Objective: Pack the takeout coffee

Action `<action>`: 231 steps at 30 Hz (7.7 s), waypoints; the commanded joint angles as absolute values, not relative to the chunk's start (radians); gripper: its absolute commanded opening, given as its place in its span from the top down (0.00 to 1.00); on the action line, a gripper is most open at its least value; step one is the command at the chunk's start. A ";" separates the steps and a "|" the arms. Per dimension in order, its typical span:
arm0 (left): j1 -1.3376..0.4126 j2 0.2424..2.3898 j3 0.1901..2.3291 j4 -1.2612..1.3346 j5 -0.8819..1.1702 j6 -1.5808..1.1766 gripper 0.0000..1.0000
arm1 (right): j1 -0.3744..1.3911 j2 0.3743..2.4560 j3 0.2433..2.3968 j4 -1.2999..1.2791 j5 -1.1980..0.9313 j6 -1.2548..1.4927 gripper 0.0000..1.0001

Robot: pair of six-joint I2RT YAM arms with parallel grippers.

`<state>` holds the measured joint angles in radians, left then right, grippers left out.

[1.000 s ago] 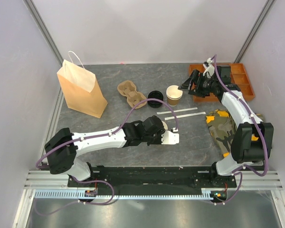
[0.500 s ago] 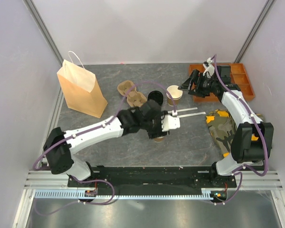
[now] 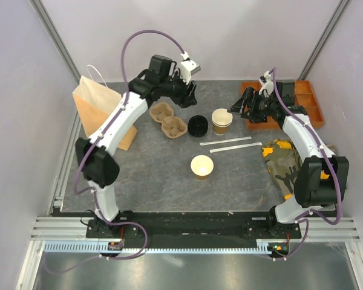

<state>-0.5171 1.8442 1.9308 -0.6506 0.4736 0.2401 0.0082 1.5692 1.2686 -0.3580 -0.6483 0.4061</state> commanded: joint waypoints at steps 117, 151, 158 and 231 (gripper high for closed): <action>-0.601 1.686 1.434 1.123 1.267 -1.552 0.98 | 0.327 0.884 1.037 0.361 -0.851 0.078 0.52; -0.644 1.707 1.413 1.103 1.241 -1.534 0.98 | 0.419 0.807 1.026 0.233 -0.787 -0.052 0.68; -0.656 1.698 1.398 1.094 1.244 -1.503 0.98 | 0.431 0.818 1.031 0.224 -0.750 -0.052 0.67; -0.391 1.147 1.388 -0.611 0.716 0.009 0.00 | 0.784 1.387 1.275 -0.732 -0.081 -0.414 1.00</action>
<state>-0.4133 1.1763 1.4364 -0.6224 0.6601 0.0463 0.7399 1.3495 1.2324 -0.6922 -0.1547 -0.3969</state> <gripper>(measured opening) 0.996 0.011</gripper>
